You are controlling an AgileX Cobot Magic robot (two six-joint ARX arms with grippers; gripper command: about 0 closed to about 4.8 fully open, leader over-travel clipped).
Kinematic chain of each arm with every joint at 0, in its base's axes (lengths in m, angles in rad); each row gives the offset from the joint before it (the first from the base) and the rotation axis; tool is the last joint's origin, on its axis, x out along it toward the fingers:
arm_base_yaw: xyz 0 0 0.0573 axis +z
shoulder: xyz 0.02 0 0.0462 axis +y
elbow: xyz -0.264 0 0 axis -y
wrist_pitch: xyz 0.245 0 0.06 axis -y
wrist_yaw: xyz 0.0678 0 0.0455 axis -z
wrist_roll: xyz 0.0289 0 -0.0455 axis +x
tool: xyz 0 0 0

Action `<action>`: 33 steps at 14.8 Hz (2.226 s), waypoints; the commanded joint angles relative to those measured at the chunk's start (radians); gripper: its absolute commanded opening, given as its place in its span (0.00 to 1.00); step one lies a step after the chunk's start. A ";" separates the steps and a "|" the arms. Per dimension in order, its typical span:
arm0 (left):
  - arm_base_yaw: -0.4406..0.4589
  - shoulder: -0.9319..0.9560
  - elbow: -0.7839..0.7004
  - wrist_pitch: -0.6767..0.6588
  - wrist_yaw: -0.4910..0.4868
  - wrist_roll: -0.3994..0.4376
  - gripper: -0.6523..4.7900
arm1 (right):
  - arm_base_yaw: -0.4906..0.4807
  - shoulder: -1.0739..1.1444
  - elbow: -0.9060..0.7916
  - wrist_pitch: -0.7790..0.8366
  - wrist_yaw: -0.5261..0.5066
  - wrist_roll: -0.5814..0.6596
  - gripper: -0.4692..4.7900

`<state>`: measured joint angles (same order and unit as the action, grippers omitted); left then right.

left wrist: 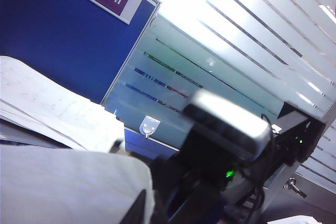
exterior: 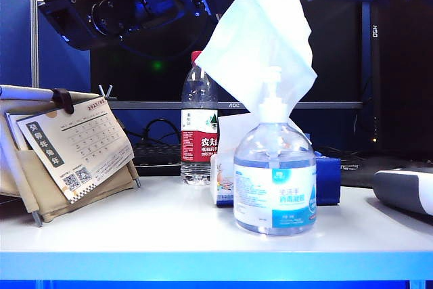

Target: Pull out a tissue from the tissue dispenser, then press the switch of the alcohol sanitizer bottle to drop some sanitizer on the paper tissue, and finally place the treated tissue on the table.

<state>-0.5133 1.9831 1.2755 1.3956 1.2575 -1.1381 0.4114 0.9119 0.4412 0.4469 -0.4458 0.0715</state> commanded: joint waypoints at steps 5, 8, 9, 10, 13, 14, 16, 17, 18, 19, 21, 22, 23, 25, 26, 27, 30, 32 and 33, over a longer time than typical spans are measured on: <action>0.001 -0.005 0.006 0.017 -0.001 -0.003 0.11 | 0.100 0.307 -0.004 0.087 -0.002 0.007 0.08; 0.001 -0.005 0.007 0.021 0.003 -0.004 0.11 | 0.103 0.391 -0.005 0.071 -0.007 0.003 0.08; 0.001 -0.005 0.007 0.021 0.003 -0.004 0.11 | 0.102 0.367 -0.005 0.123 -0.037 0.014 0.08; 0.001 -0.005 0.007 0.021 0.003 -0.011 0.11 | 0.102 0.333 -0.003 0.162 -0.051 0.031 0.08; 0.008 -0.005 0.008 0.035 0.015 -0.026 0.11 | 0.101 0.150 0.056 0.147 0.024 0.011 0.08; 0.013 -0.005 0.008 0.035 0.015 -0.026 0.11 | 0.101 0.132 0.073 0.118 0.026 -0.005 0.08; 0.016 -0.005 0.008 0.035 0.015 -0.026 0.11 | 0.101 0.127 0.108 0.037 0.026 -0.031 0.08; 0.017 -0.005 0.008 0.035 0.017 -0.026 0.11 | 0.101 0.145 0.107 0.006 0.029 -0.050 0.08; 0.023 -0.005 0.010 0.036 0.025 -0.024 0.11 | 0.101 0.165 0.107 -0.013 0.027 -0.050 0.08; 0.024 -0.005 0.010 0.035 0.023 -0.018 0.11 | 0.101 0.187 0.107 -0.029 0.028 -0.051 0.08; 0.051 -0.005 0.014 0.035 0.021 -0.018 0.11 | 0.101 0.264 0.105 -0.043 0.025 -0.069 0.08; 0.065 -0.005 0.014 0.036 0.018 -0.020 0.11 | 0.102 0.298 0.105 -0.047 0.024 -0.069 0.08; 0.079 -0.005 0.015 0.035 0.018 -0.022 0.11 | 0.102 0.327 0.104 -0.052 0.021 -0.068 0.08; 0.099 -0.005 0.015 0.035 0.018 -0.027 0.11 | 0.102 0.331 0.097 -0.050 0.021 -0.069 0.08; 0.105 -0.005 0.016 0.035 0.019 -0.030 0.11 | 0.102 0.319 0.097 -0.037 0.017 -0.067 0.08; 0.106 -0.005 0.016 0.035 0.021 -0.034 0.11 | 0.102 0.283 0.100 -0.012 0.018 -0.061 0.08; 0.106 -0.005 0.016 0.035 0.029 -0.033 0.11 | 0.101 0.151 0.127 0.028 0.052 -0.067 0.08; 0.105 -0.005 0.016 0.035 0.053 -0.033 0.11 | 0.101 0.143 0.130 0.014 0.063 -0.071 0.08; 0.099 -0.005 0.016 0.035 0.069 -0.033 0.11 | 0.101 0.143 0.130 0.014 0.062 -0.071 0.08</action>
<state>-0.4091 1.9831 1.2877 1.4117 1.3064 -1.1687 0.5110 1.0603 0.5659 0.4412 -0.3851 0.0055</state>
